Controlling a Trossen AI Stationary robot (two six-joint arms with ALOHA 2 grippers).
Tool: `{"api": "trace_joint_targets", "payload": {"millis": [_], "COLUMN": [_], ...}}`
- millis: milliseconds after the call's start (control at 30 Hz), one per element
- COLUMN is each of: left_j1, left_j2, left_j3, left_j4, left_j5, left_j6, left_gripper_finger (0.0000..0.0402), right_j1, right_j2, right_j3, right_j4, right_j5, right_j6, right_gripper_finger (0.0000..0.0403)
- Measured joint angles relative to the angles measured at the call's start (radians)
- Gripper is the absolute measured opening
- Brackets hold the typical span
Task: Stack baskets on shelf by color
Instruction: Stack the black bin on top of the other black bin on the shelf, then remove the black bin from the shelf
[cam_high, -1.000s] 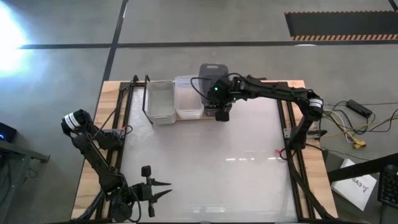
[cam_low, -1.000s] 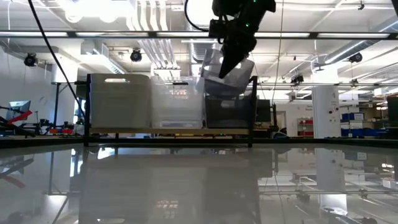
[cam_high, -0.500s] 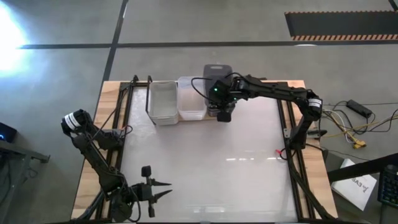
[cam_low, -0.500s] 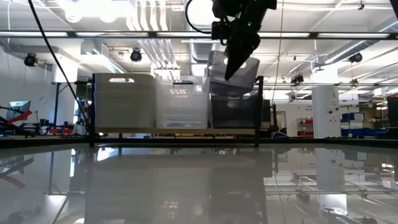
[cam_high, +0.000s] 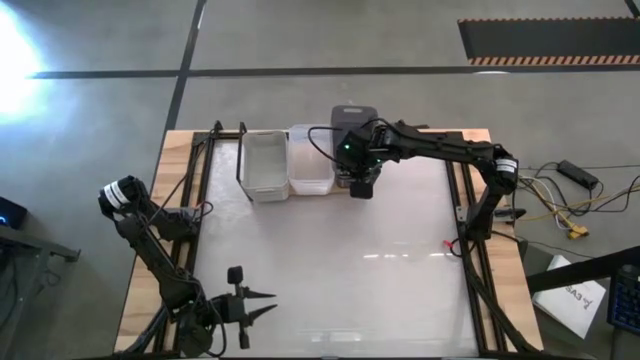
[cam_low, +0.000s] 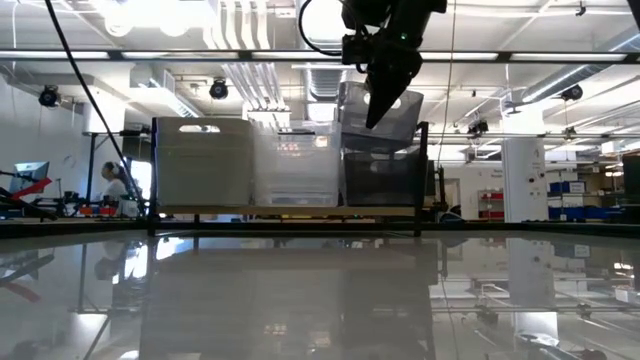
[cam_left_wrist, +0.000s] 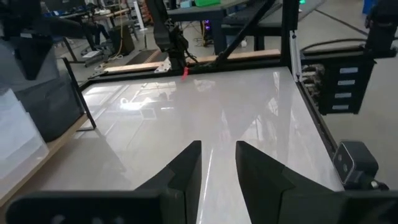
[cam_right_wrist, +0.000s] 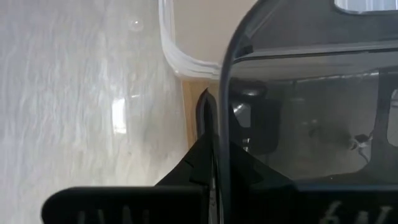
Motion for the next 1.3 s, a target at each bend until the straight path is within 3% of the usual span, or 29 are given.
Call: {"api": "trace_joint_targets", "payload": {"millis": [367,867,1133,1300], "left_j1": [0.002,0.009,0.009,0.009], "left_j2": [0.0,-0.005,-0.006,-0.006], "left_j3": [0.035,0.035,0.035,0.033], "left_j4": [0.007,0.009,0.011,0.026], "left_j5": [-0.047,-0.068,-0.068,-0.068], "left_j6": [0.033,0.034,0.032,0.033], "left_gripper_finger": [0.0083,0.0083,0.0083,0.0083], "right_j1": [0.002,0.02,0.073,0.081], "right_j2": [0.034,-0.003,-0.004,-0.005], "right_j3": [0.0,0.025,0.135,0.112], "right_j4": [-0.003,-0.068,-0.094,-0.083], "right_j5": [0.013,0.049,0.073,0.099], "right_j6": [-0.008,0.029,0.047,0.047], "right_gripper_finger": [0.0017,0.0142,0.014,0.0127]}}
